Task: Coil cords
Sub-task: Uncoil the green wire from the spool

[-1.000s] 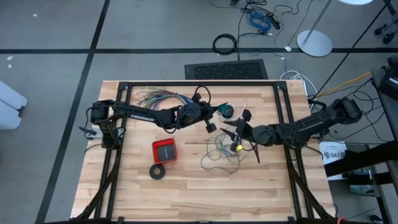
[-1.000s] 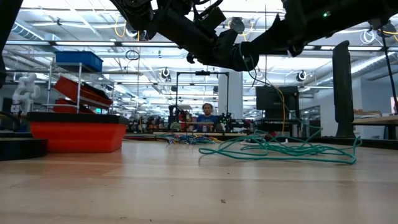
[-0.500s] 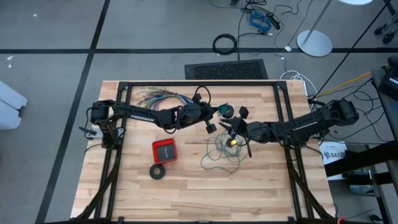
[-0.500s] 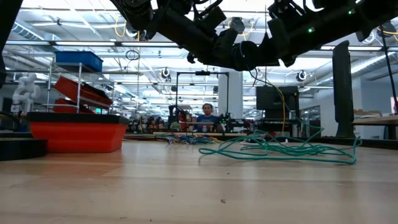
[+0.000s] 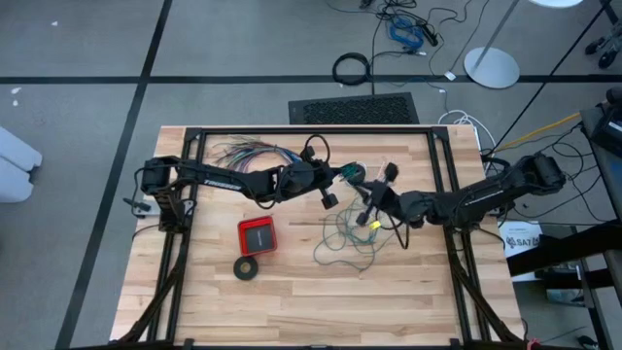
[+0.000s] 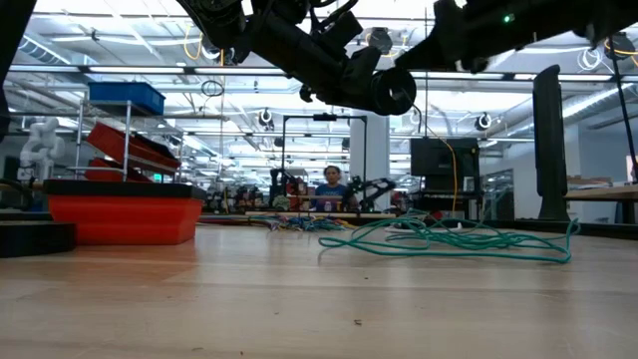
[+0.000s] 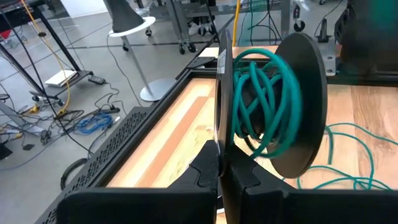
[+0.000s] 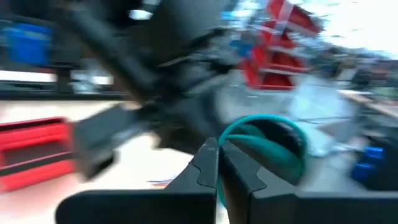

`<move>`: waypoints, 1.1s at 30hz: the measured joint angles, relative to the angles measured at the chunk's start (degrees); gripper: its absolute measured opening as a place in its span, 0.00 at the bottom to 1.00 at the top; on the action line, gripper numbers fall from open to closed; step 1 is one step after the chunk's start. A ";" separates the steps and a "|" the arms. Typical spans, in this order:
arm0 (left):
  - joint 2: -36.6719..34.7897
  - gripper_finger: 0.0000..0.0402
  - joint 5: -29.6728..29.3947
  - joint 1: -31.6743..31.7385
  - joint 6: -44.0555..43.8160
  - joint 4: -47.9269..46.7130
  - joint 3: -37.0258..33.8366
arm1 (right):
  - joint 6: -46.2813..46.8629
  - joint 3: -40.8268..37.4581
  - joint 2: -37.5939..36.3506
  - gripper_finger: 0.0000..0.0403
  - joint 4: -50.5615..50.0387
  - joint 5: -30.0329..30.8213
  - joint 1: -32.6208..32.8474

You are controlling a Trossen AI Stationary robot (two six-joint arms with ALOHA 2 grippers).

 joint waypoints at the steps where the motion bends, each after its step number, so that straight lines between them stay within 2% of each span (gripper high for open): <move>1: 0.00 0.00 0.00 0.00 0.00 -0.02 0.00 | -0.05 0.01 -0.82 0.00 -1.14 3.10 0.32; 4: 0.00 0.00 0.00 0.00 0.02 -0.02 0.00 | 4.30 0.01 -3.49 0.00 -9.87 8.72 0.54; 7: 0.00 0.00 0.00 0.00 0.02 -0.01 0.00 | 16.36 0.01 -5.55 0.00 -22.31 6.43 -0.76; 11: 0.00 0.00 0.00 0.00 0.04 0.22 0.00 | 27.63 -0.03 -5.75 0.00 -31.64 -8.99 -3.12; 15: 0.00 0.00 0.00 0.02 0.04 0.65 0.00 | 25.58 -0.03 -4.79 0.00 -26.39 -27.19 -2.41; 17: 0.00 0.00 0.00 0.02 0.04 0.64 0.00 | 21.99 -0.01 -4.76 0.00 -20.86 -32.46 -0.85; 18: 0.00 0.00 0.00 0.02 0.04 0.61 0.00 | 20.33 -0.01 -4.80 0.00 -18.41 -32.73 0.19; 20: 0.00 0.00 0.00 0.02 0.02 0.37 0.00 | 16.30 -0.01 -5.28 0.00 -14.34 -30.85 2.50; 23: 0.00 0.00 0.00 0.00 0.02 -0.06 0.00 | 8.95 -0.01 -6.97 0.00 -10.37 -22.51 6.66; 28: 0.00 0.00 -0.04 -0.25 -0.02 -0.78 0.00 | 1.24 -0.01 -10.13 0.00 -8.30 -1.66 13.83; 31: 0.00 0.00 -0.07 -0.39 -0.02 -0.85 0.00 | 2.11 0.01 -11.47 0.00 -11.25 14.00 16.60; 33: 0.00 0.00 -0.07 -0.47 -0.02 -0.87 0.00 | 5.96 0.01 -12.49 0.00 -16.63 19.45 17.26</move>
